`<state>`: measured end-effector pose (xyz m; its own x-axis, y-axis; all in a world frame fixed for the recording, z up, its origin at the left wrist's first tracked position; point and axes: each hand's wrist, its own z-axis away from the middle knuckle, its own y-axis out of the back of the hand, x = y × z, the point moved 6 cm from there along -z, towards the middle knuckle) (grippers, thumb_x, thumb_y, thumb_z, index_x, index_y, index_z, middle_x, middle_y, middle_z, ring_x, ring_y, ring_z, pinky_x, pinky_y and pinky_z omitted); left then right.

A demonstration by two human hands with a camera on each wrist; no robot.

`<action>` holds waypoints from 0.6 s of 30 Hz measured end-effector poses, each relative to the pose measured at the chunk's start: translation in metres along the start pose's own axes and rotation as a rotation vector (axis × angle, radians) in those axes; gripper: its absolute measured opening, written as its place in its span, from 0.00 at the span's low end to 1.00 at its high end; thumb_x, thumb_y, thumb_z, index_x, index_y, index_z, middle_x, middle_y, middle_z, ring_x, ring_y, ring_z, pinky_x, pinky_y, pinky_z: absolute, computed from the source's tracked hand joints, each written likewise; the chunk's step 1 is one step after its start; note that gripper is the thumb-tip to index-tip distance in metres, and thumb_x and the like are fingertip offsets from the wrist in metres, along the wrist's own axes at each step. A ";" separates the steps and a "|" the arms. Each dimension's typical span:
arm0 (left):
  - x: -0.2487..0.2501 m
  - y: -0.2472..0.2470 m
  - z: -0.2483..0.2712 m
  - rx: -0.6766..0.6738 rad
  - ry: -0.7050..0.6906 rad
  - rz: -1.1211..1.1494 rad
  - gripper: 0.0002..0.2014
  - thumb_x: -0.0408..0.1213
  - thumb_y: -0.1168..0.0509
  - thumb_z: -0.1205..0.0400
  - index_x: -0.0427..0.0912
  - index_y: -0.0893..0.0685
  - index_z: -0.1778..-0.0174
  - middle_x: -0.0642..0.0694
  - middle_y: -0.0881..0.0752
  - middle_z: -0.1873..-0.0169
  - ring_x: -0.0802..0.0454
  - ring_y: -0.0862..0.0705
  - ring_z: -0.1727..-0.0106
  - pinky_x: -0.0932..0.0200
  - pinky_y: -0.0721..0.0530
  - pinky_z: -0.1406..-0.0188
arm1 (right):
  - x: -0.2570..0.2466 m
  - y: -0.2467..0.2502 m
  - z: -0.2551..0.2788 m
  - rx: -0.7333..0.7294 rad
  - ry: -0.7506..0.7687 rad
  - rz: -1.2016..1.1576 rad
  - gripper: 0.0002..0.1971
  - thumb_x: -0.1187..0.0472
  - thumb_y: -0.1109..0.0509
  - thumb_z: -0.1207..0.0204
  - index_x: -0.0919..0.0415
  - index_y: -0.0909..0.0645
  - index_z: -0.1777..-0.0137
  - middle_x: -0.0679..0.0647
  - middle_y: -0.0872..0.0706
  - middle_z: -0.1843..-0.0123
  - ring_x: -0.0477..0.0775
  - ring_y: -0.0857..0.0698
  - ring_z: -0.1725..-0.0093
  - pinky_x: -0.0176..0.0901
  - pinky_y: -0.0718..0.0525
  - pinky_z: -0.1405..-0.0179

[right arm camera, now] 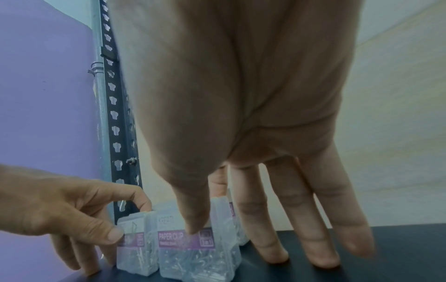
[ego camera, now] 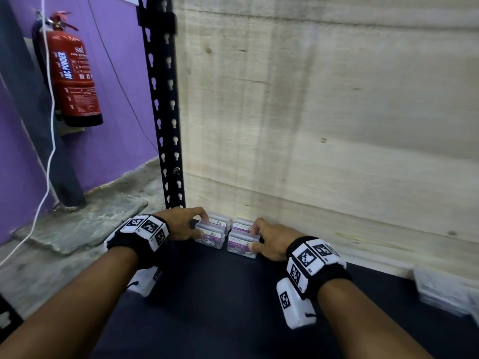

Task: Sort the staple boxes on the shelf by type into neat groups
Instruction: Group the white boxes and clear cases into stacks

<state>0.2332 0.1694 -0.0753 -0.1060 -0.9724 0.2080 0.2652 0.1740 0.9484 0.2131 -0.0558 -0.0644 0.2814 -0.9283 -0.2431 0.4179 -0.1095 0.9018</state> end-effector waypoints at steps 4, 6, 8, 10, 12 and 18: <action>0.000 0.000 0.002 0.008 0.001 -0.005 0.17 0.55 0.34 0.19 0.62 0.29 0.36 0.53 0.14 0.60 0.51 0.17 0.53 0.55 0.20 0.44 | 0.000 0.000 0.000 0.011 -0.001 -0.030 0.21 0.46 0.33 0.17 0.51 0.34 0.30 0.53 0.15 0.41 0.55 0.15 0.44 0.50 0.18 0.40; 0.001 0.000 0.004 0.006 -0.003 0.012 0.18 0.53 0.34 0.19 0.61 0.30 0.36 0.53 0.13 0.60 0.51 0.16 0.54 0.55 0.20 0.45 | 0.000 0.000 0.000 0.012 -0.005 -0.050 0.21 0.46 0.33 0.17 0.51 0.36 0.31 0.54 0.14 0.41 0.56 0.15 0.43 0.51 0.17 0.39; 0.002 0.000 0.007 -0.003 -0.009 0.032 0.18 0.51 0.33 0.18 0.61 0.32 0.37 0.51 0.11 0.58 0.51 0.15 0.54 0.57 0.20 0.48 | 0.001 -0.001 0.001 0.007 -0.010 -0.061 0.22 0.47 0.33 0.17 0.51 0.38 0.31 0.55 0.14 0.40 0.57 0.14 0.43 0.53 0.17 0.38; 0.003 0.002 0.010 -0.015 -0.009 0.049 0.19 0.50 0.33 0.18 0.60 0.35 0.37 0.50 0.09 0.55 0.50 0.14 0.53 0.58 0.21 0.49 | 0.002 -0.002 0.002 -0.003 -0.016 -0.071 0.23 0.47 0.33 0.17 0.52 0.40 0.31 0.56 0.15 0.39 0.58 0.14 0.42 0.53 0.17 0.37; 0.004 0.004 0.015 -0.031 -0.003 0.057 0.20 0.50 0.33 0.18 0.58 0.37 0.36 0.50 0.09 0.52 0.51 0.13 0.51 0.59 0.22 0.48 | 0.003 -0.003 0.002 -0.009 -0.013 -0.080 0.23 0.46 0.32 0.17 0.52 0.41 0.33 0.57 0.15 0.39 0.56 0.14 0.46 0.53 0.16 0.39; 0.011 0.026 0.041 -0.035 0.058 -0.120 0.18 0.48 0.31 0.19 0.53 0.28 0.36 0.50 0.15 0.42 0.50 0.17 0.42 0.55 0.20 0.41 | 0.010 -0.005 0.015 -0.025 0.037 -0.081 0.25 0.44 0.31 0.19 0.50 0.43 0.37 0.49 0.18 0.52 0.49 0.20 0.59 0.42 0.21 0.60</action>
<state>0.1997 0.1700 -0.0388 -0.0833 -0.9934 0.0787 0.2872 0.0517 0.9565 0.2009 -0.0697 -0.0654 0.2775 -0.9028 -0.3286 0.4619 -0.1745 0.8696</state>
